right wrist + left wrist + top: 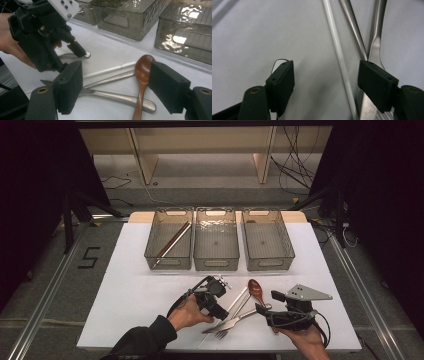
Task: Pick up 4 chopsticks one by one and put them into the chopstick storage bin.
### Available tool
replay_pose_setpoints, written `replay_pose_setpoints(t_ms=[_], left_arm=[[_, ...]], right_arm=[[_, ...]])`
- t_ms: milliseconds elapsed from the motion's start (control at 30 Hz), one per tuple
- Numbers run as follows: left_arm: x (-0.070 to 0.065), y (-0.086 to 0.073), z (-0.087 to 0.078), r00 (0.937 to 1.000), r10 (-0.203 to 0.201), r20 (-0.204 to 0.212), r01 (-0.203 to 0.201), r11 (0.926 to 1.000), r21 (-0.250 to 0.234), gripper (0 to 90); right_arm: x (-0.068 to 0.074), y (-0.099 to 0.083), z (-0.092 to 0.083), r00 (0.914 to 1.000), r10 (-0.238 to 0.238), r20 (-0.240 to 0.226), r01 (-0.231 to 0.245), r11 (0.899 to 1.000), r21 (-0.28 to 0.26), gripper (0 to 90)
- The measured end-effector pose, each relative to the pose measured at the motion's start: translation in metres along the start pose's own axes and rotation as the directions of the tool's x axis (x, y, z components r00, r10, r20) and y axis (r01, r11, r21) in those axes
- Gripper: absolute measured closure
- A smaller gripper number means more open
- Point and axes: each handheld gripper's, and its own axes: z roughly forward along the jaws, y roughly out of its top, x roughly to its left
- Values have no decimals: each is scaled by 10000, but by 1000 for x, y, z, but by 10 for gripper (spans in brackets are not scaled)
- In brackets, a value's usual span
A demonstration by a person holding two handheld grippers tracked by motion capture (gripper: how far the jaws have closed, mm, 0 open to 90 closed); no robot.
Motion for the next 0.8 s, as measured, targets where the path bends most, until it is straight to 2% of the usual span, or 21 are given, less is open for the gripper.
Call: replay_pose_setpoints(t_ms=[467, 667, 800], left_arm=[[-6, -1, 9, 9981, 473, -386, -457, 9981, 409, 418], [-4, -2, 8, 9976, 503, -475, -484, 9980, 406, 491], [-2, -2, 7, 9967, 659, -471, -638, 9970, 434, 557]], right_arm=[[0, 0, 0, 10000, -4, -5, 4, 10000, 8, 287], [0, 0, 0, 10000, -18, 0, 18, 10000, 2, 288], [0, 0, 0, 10000, -12, 6, 12, 10000, 12, 288]])
